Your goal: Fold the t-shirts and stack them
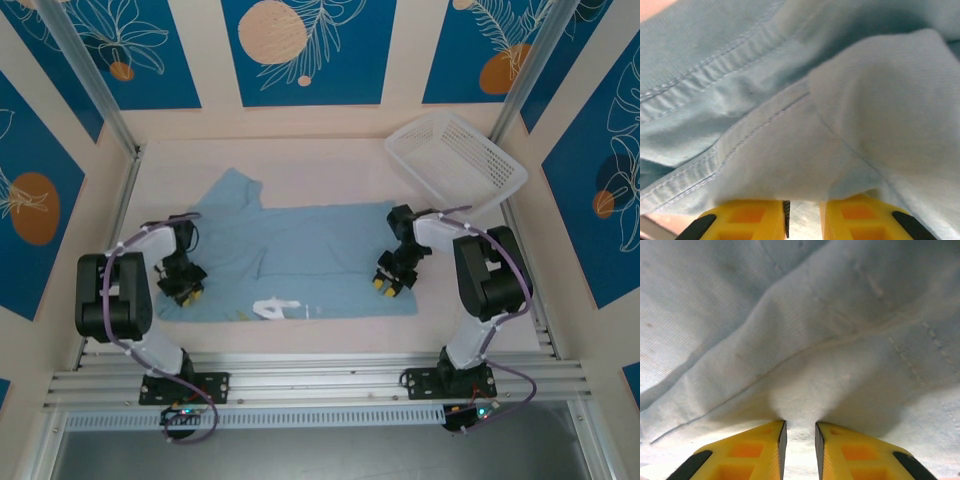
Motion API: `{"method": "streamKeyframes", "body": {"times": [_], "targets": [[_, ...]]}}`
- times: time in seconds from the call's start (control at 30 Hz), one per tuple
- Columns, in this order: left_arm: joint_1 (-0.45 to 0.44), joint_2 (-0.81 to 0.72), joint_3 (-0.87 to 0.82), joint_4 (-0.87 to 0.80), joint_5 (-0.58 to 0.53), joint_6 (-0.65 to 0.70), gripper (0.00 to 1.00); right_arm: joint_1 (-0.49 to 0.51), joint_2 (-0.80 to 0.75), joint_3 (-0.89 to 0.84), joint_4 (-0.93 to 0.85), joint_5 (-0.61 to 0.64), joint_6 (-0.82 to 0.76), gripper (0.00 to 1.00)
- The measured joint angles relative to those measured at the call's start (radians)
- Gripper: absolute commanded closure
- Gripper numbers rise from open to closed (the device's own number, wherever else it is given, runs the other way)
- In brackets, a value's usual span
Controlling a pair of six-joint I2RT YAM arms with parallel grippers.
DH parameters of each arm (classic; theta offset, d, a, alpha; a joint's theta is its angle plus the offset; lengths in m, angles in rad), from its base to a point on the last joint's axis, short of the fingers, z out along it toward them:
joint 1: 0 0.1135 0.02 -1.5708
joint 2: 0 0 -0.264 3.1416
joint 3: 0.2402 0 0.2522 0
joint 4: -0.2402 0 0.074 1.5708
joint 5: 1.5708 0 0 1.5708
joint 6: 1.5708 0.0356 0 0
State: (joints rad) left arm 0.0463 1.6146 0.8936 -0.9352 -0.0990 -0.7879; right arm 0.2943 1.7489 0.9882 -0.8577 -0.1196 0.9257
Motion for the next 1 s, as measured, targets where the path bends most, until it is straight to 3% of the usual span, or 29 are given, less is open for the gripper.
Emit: {"method": "streamKeyframes", "body": {"times": [0.13,0.3,0.37,0.5,0.7,1.0], "targets": [[0.032,-0.036,-0.023,-0.035,-0.021,-0.014,0.77,0.03,-0.037,-0.056,-0.017,-0.015,0.036,0.72],[0.066,-0.055,0.006,-0.057,-0.036,-0.015,0.68,0.04,-0.092,-0.055,-0.022,0.0,0.059,0.55],[0.062,-0.06,0.07,-0.053,-0.029,-0.002,0.6,0.032,-0.14,-0.032,-0.014,0.024,0.041,0.52],[0.032,-0.029,0.305,-0.016,0.016,0.042,0.54,-0.006,-0.212,0.072,0.051,0.085,-0.033,0.52],[-0.029,0.229,0.749,0.093,0.101,0.138,0.53,-0.084,-0.182,0.207,0.206,0.195,-0.145,0.54],[-0.053,0.651,1.175,0.146,0.162,0.229,0.49,-0.155,0.11,0.419,0.286,0.309,-0.195,0.58]]}}
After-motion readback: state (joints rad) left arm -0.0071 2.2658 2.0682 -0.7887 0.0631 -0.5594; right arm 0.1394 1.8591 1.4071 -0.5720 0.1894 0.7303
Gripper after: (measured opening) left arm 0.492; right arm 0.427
